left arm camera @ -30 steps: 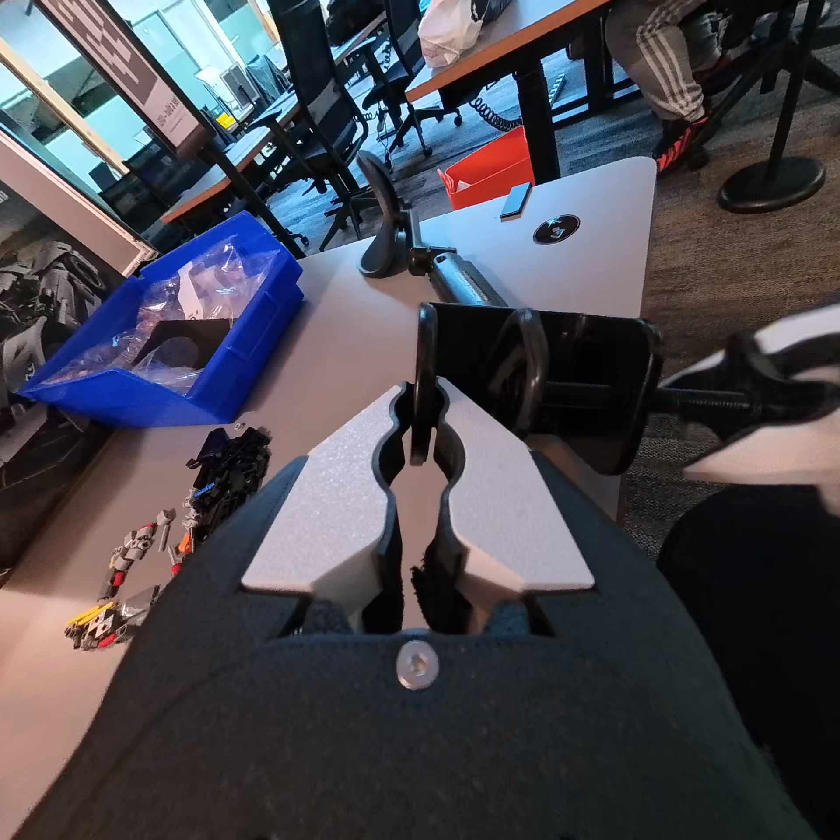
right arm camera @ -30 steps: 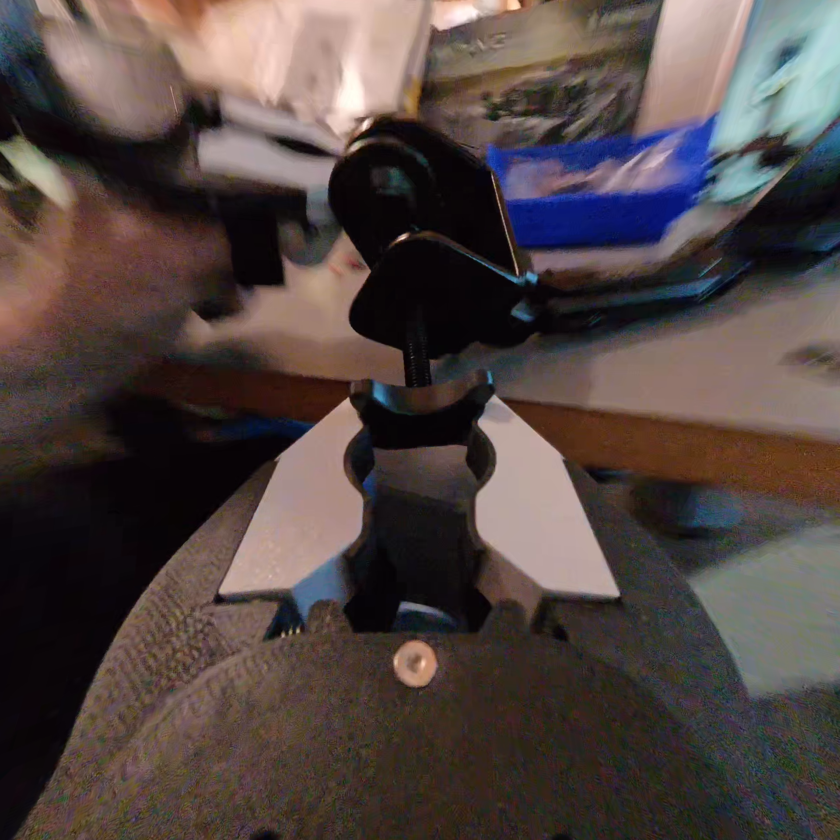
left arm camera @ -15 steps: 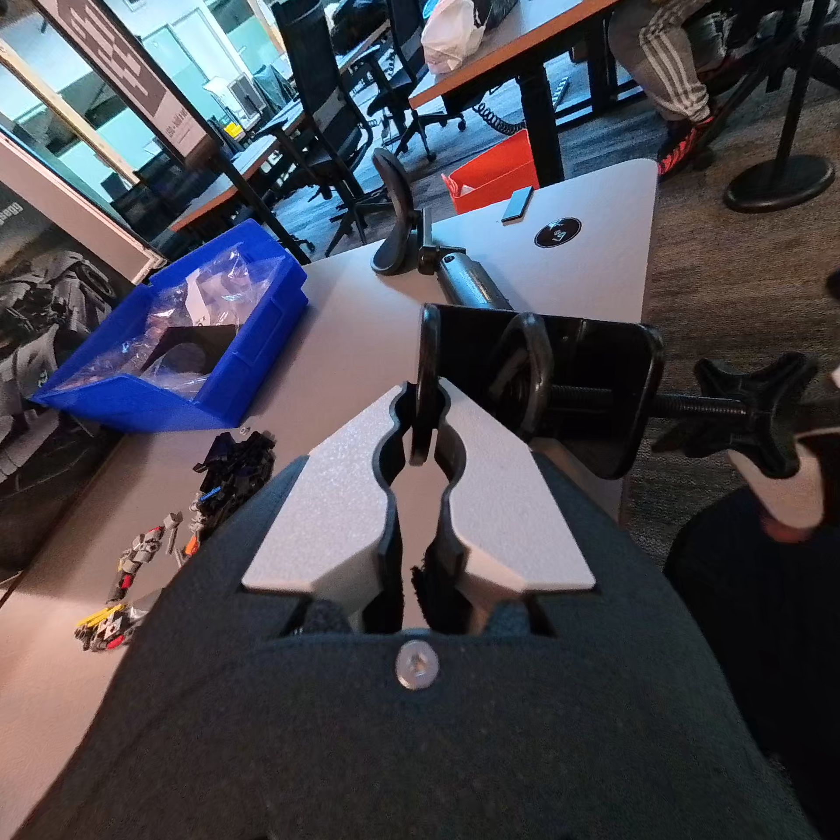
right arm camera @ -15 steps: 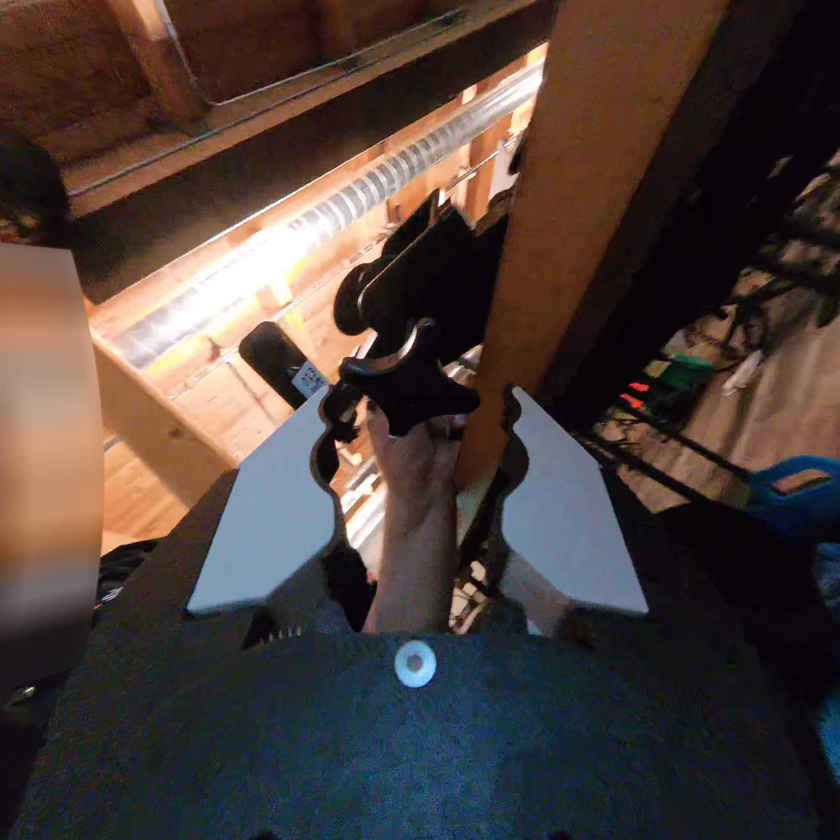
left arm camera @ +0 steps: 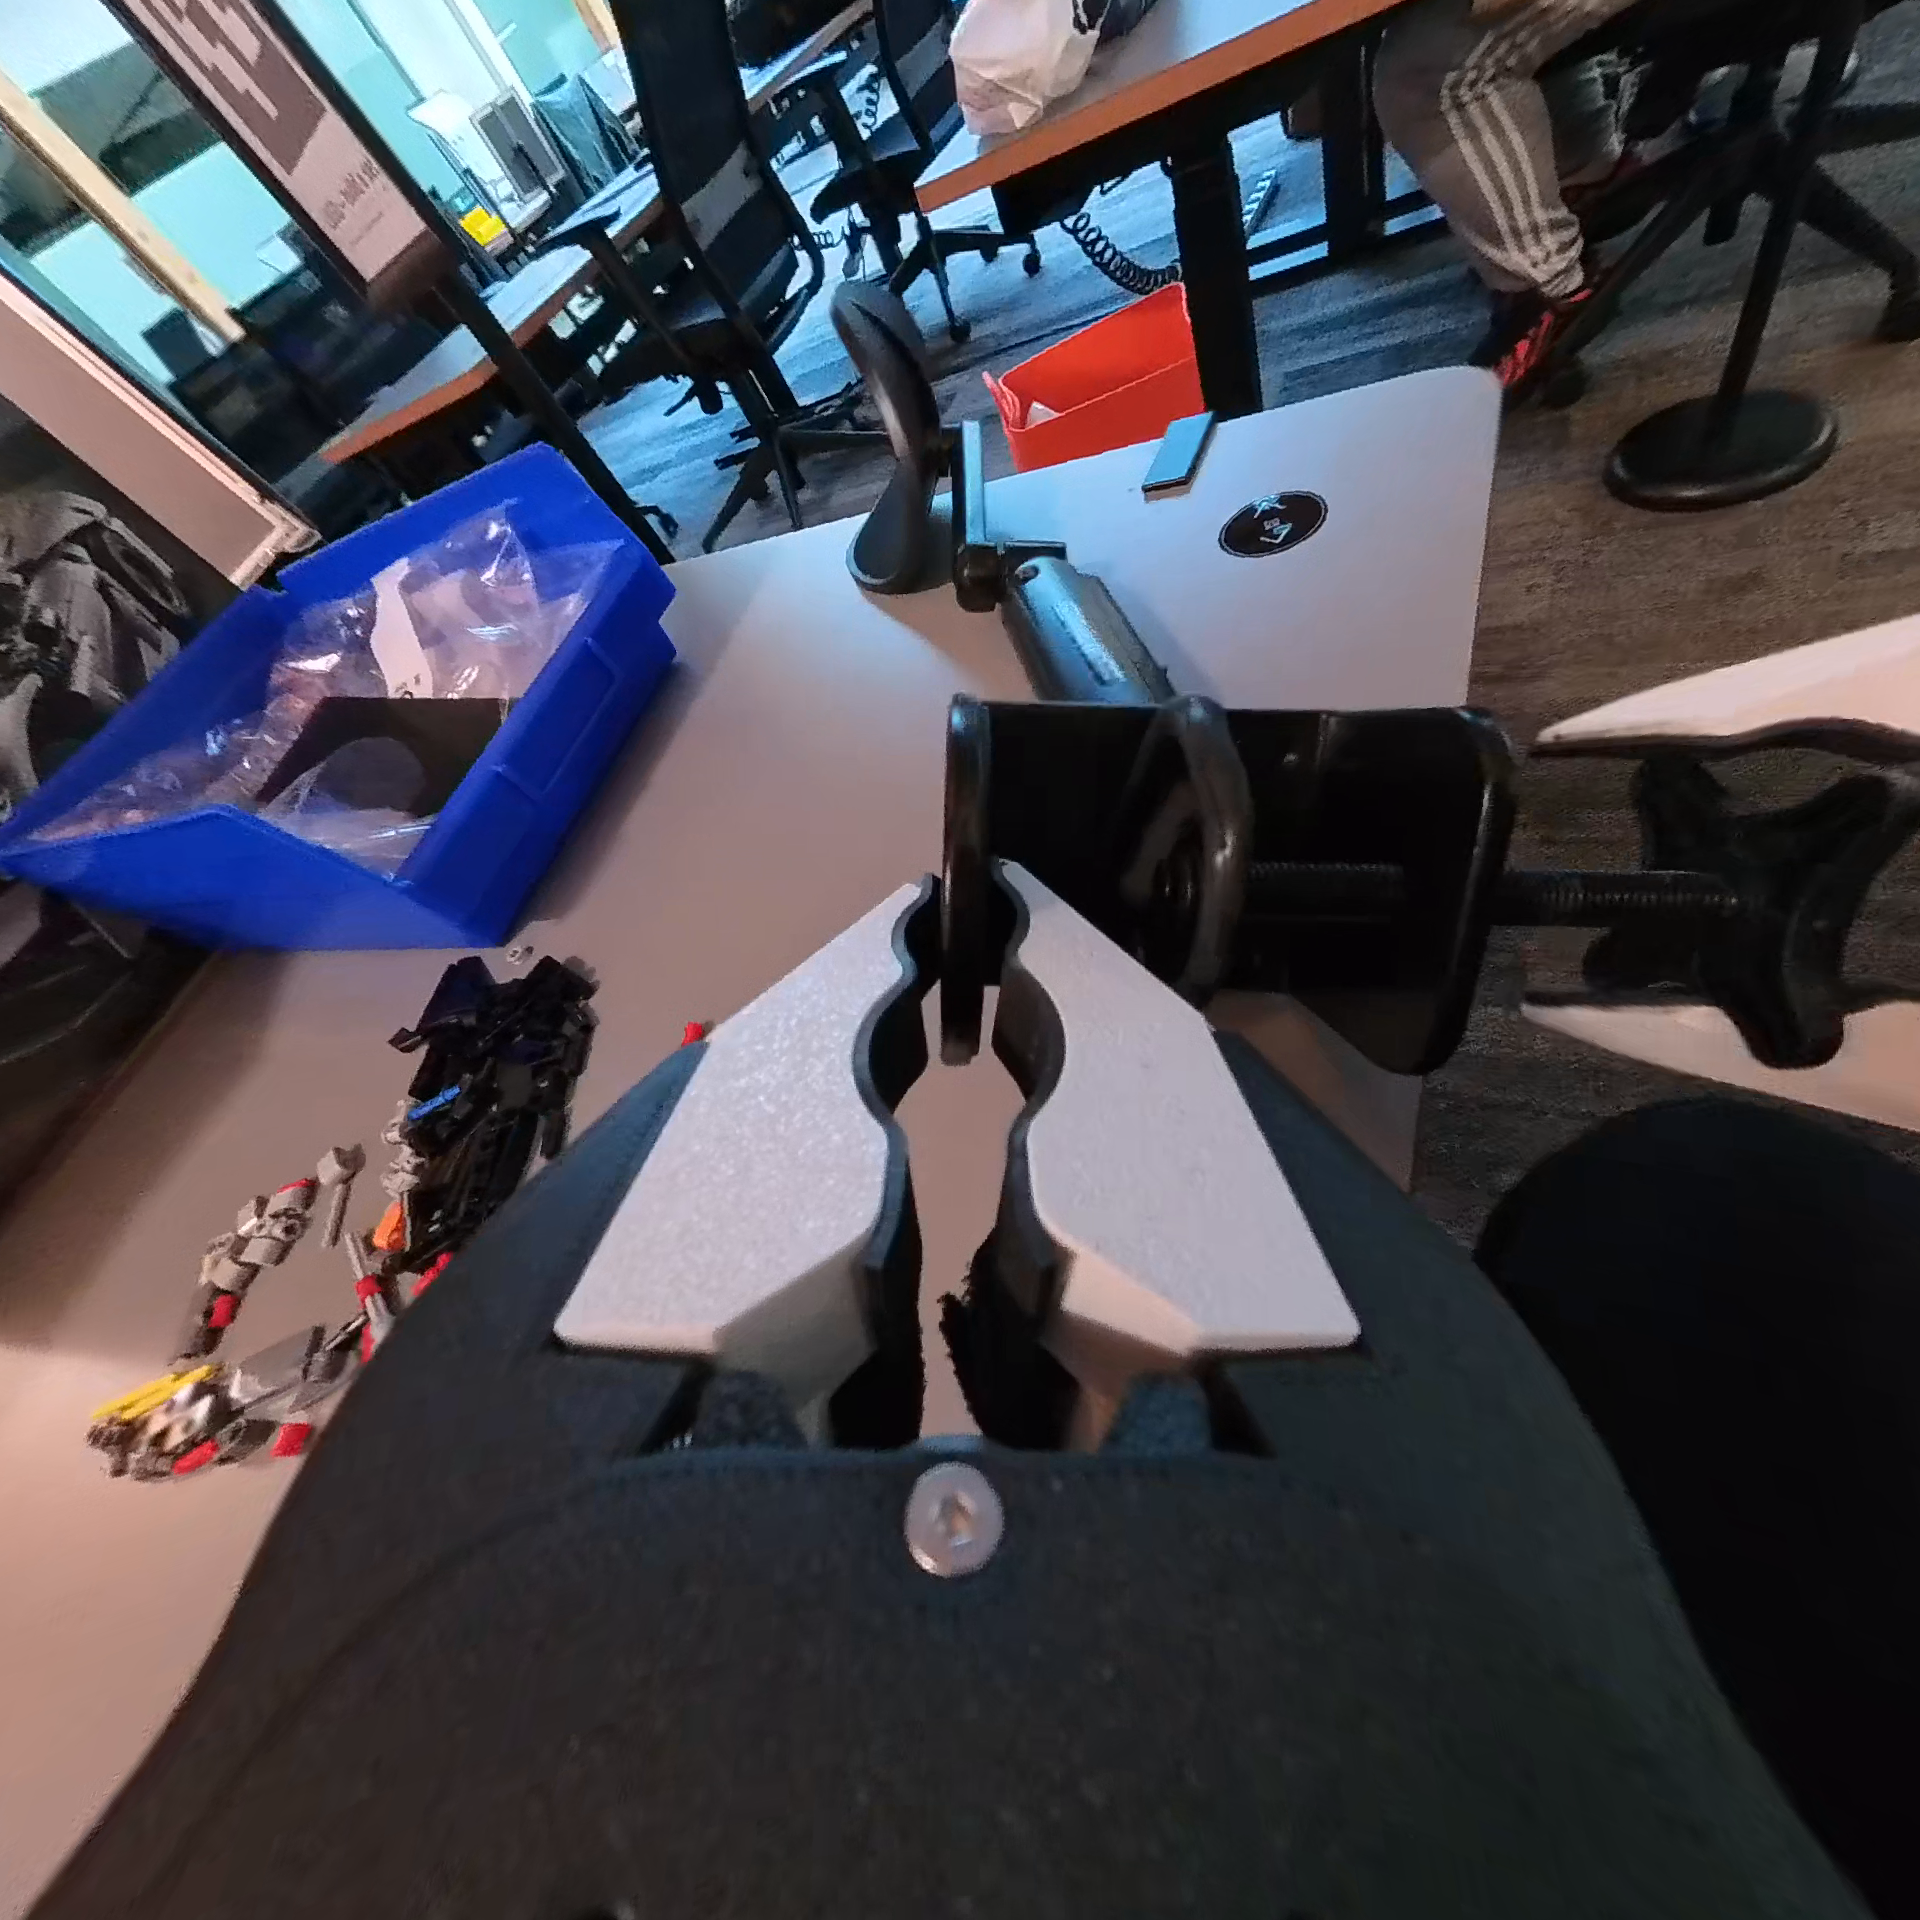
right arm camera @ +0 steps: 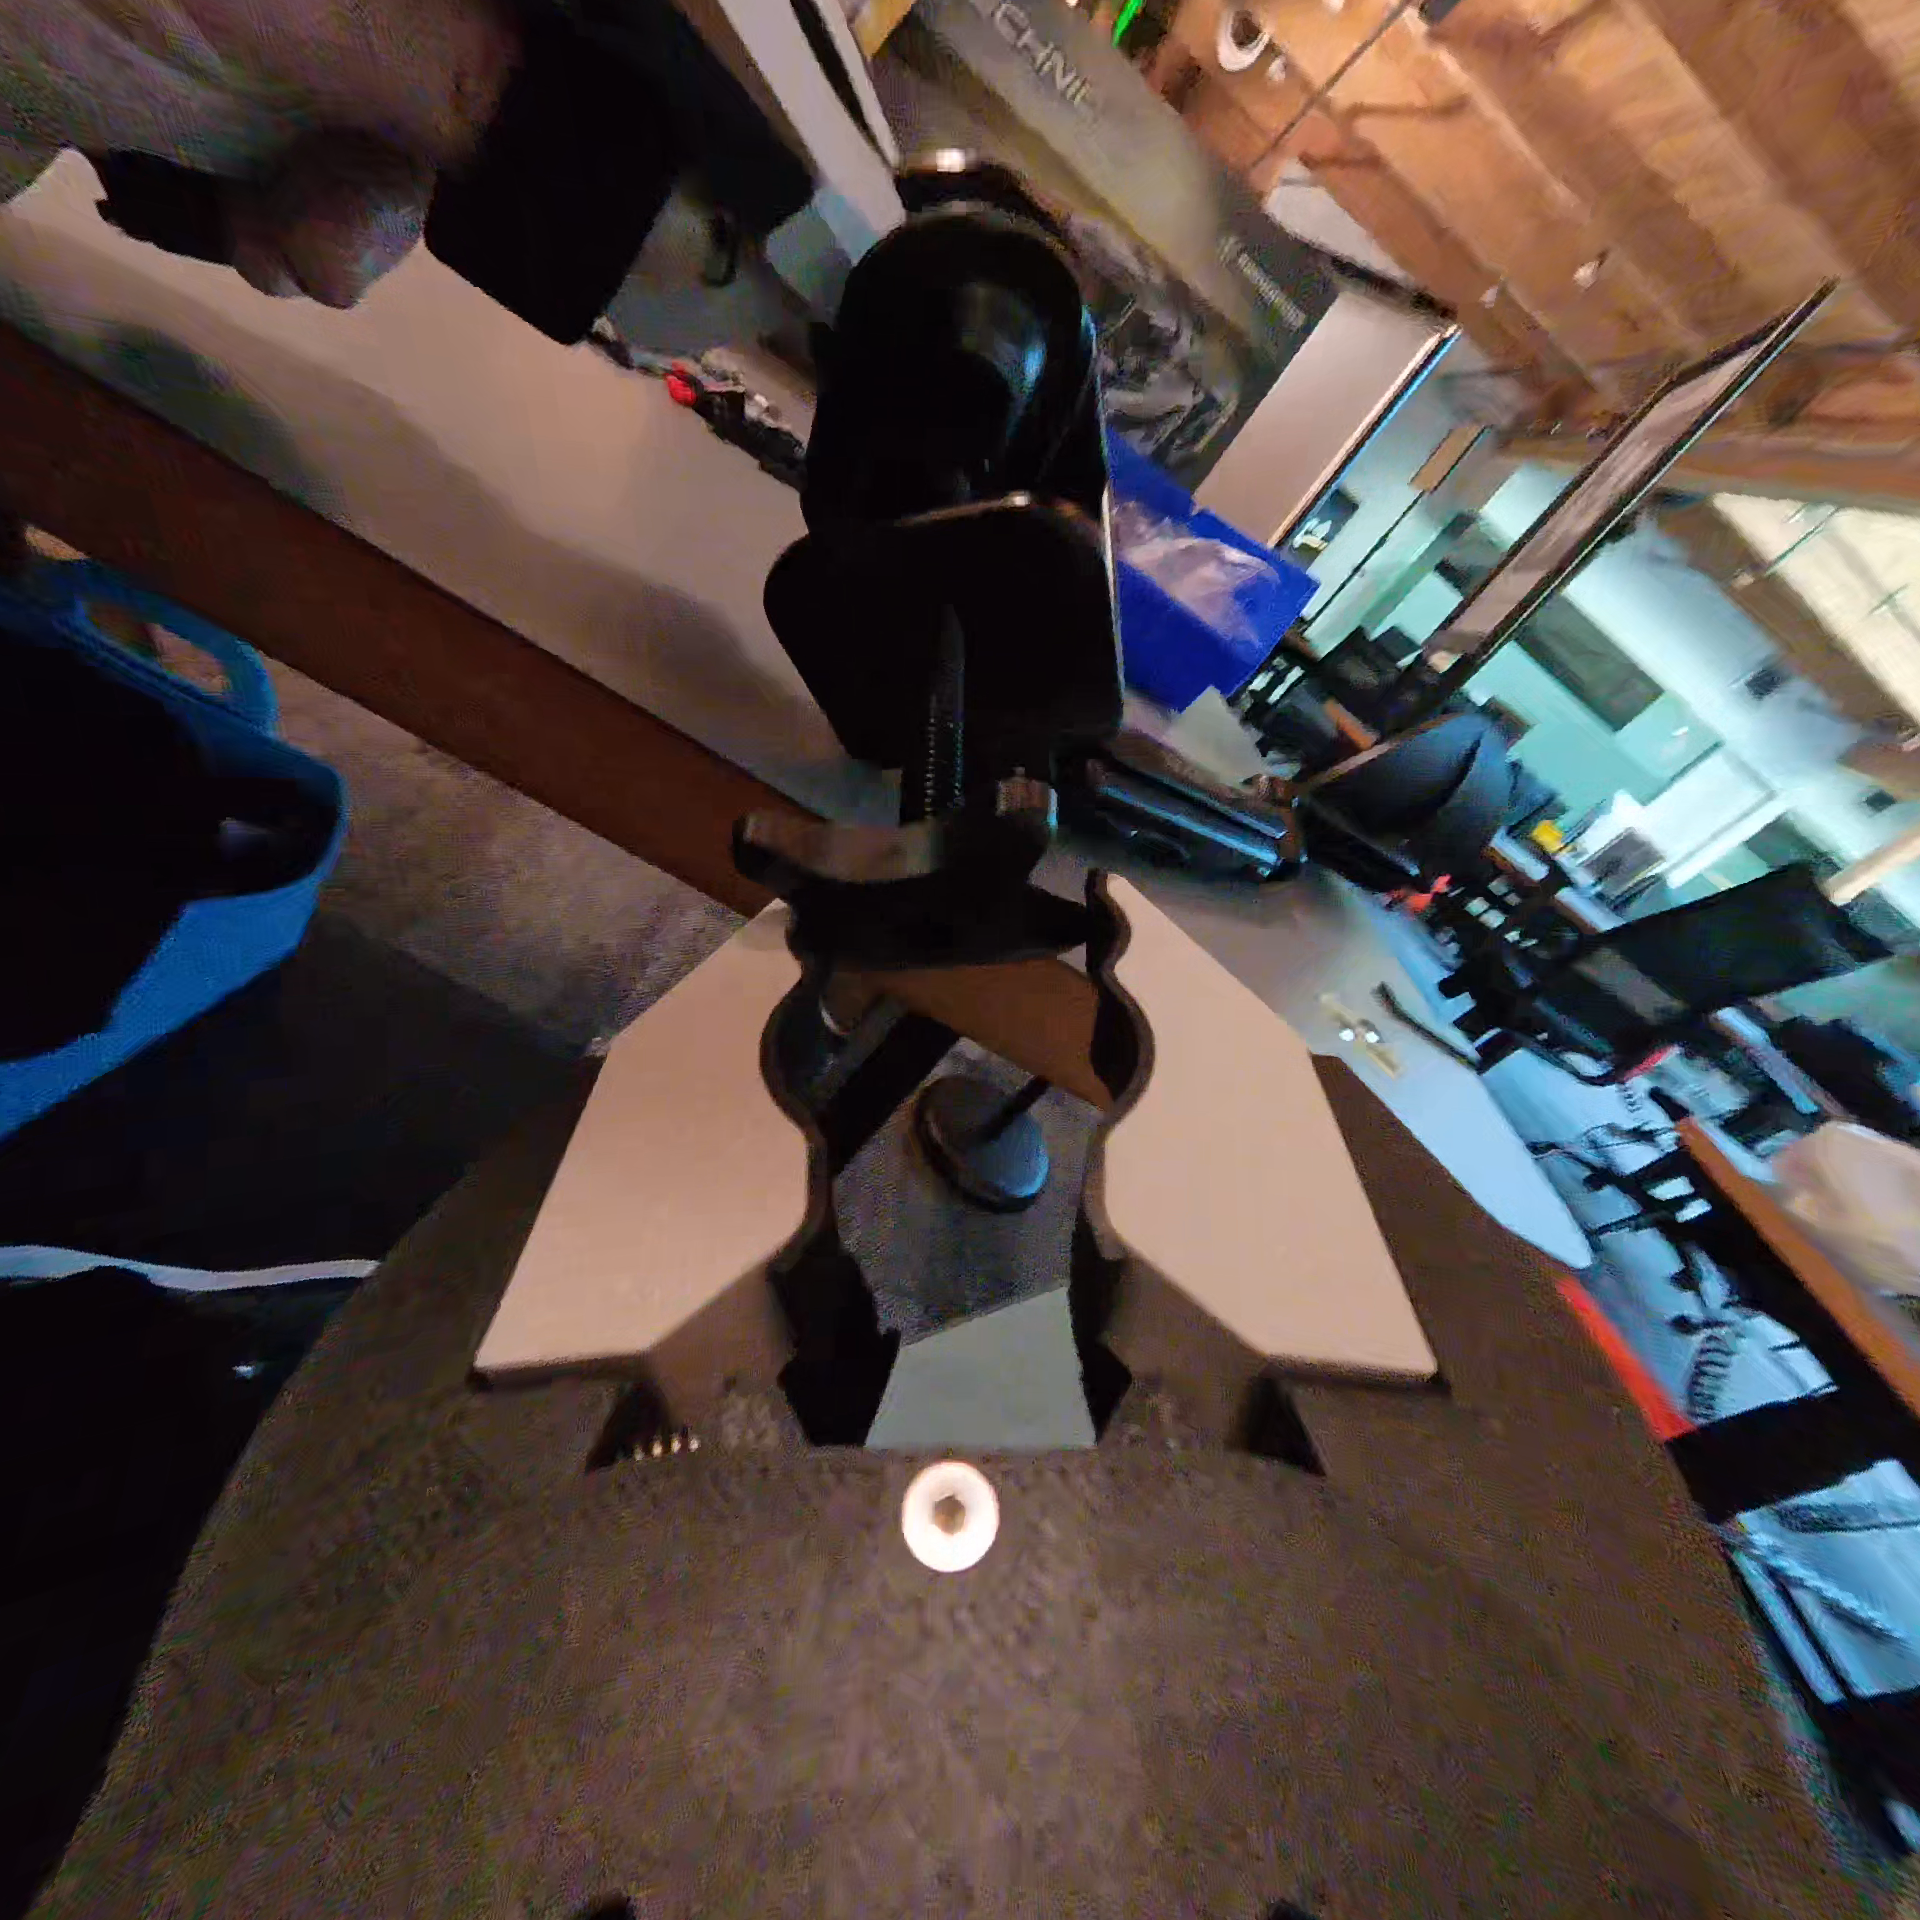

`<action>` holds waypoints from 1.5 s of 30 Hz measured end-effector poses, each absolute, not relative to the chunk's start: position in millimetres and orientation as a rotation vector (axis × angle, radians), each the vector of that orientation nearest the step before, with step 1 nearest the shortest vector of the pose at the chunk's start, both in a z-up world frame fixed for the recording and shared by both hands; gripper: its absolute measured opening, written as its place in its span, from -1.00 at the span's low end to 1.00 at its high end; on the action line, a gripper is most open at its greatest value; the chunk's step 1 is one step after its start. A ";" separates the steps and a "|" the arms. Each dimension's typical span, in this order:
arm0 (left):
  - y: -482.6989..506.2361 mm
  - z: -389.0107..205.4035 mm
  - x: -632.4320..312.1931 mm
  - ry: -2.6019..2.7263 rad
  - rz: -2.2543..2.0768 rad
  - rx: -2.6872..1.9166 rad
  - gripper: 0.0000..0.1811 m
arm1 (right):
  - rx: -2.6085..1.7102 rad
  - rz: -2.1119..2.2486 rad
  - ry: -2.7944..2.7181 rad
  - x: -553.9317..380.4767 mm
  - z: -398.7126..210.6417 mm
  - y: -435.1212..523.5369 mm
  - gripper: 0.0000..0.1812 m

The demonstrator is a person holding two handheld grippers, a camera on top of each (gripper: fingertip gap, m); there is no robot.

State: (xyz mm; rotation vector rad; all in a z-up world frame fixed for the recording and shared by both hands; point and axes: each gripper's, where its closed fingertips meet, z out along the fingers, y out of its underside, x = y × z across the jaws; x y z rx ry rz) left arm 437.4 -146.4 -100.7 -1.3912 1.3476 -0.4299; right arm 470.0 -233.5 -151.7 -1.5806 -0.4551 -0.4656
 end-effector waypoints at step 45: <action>-148.1 -96.5 436.7 1.341 -0.385 -1.347 -0.93 | -1.408 0.848 0.104 448.7 -148.1 -240.0 -0.50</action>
